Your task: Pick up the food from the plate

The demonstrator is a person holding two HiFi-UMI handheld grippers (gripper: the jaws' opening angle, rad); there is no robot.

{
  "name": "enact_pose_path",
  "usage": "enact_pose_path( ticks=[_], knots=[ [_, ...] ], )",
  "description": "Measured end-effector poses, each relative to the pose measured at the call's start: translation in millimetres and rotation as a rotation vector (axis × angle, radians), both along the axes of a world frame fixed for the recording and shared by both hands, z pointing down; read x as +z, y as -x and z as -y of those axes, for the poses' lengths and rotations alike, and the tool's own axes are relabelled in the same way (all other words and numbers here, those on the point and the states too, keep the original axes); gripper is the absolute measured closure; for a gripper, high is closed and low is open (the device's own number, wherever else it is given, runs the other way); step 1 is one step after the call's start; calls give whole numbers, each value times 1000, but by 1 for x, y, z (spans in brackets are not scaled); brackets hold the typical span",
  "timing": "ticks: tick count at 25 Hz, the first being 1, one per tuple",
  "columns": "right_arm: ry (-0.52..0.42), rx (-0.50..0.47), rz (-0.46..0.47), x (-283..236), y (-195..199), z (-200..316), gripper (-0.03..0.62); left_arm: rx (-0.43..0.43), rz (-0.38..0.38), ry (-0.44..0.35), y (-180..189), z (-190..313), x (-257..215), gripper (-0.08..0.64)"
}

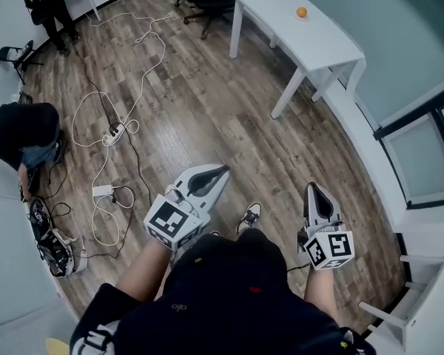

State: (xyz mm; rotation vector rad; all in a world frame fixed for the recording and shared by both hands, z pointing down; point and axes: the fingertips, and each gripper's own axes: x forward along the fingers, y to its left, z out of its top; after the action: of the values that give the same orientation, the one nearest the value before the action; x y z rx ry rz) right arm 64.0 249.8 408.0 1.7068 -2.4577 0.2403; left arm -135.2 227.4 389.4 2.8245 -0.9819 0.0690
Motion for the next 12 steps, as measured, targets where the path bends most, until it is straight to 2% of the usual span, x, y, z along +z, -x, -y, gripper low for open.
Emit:
enact_pose_path(
  ticks=[5,12],
  knots=[
    [-12,-59,18,5,4,62,568,-45,12,9,1,50,5,537],
    [-12,-116,23,0,-25,162,568,-93,25,2,-30,136,-3,537]
  ],
)
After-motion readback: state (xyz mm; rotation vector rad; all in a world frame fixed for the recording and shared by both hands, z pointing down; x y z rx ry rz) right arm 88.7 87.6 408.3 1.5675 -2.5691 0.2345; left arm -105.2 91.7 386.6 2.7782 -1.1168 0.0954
